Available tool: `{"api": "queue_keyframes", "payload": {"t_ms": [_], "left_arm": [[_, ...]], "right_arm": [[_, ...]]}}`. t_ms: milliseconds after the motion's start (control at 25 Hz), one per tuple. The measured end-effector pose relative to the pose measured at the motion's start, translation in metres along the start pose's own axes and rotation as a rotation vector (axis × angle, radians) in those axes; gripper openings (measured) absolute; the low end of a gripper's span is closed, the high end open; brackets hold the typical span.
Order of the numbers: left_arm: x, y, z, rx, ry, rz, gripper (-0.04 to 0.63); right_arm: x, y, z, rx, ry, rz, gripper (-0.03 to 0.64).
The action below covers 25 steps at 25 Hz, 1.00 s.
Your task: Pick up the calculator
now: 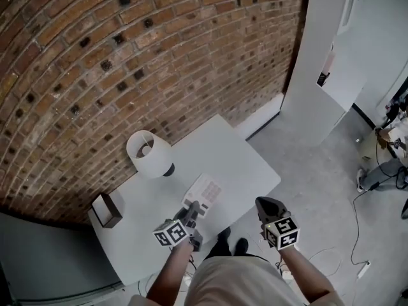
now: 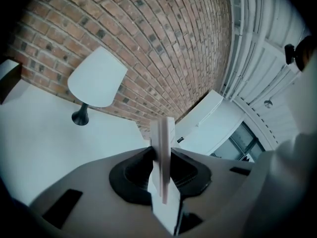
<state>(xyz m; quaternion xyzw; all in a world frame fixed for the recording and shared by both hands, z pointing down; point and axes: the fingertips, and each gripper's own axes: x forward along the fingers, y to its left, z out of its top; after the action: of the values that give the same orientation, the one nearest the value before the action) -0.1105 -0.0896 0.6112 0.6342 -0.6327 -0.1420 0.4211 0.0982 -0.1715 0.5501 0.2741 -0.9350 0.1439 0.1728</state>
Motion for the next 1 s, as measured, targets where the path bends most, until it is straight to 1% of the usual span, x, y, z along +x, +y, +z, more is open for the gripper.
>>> {"api": "queue_keyframes", "payload": {"t_ms": [160, 440, 720, 1000], "left_arm": [[-0.02, -0.007, 0.003, 0.009, -0.051, 0.023, 0.097], [-0.048, -0.017, 0.024, 0.049, -0.114, 0.034, 0.097], [-0.07, -0.012, 0.05, 0.116, -0.153, 0.037, 0.097], [-0.091, 0.006, 0.067, 0.123, -0.175, 0.031, 0.097]], "right_arm": [[-0.001, 0.008, 0.013, -0.033, -0.029, 0.049, 0.012], [-0.001, 0.02, 0.029, -0.066, -0.064, 0.086, 0.012], [0.008, 0.035, 0.046, -0.104, -0.119, 0.096, 0.012], [0.027, 0.069, 0.061, -0.135, -0.152, 0.098, 0.012]]}}
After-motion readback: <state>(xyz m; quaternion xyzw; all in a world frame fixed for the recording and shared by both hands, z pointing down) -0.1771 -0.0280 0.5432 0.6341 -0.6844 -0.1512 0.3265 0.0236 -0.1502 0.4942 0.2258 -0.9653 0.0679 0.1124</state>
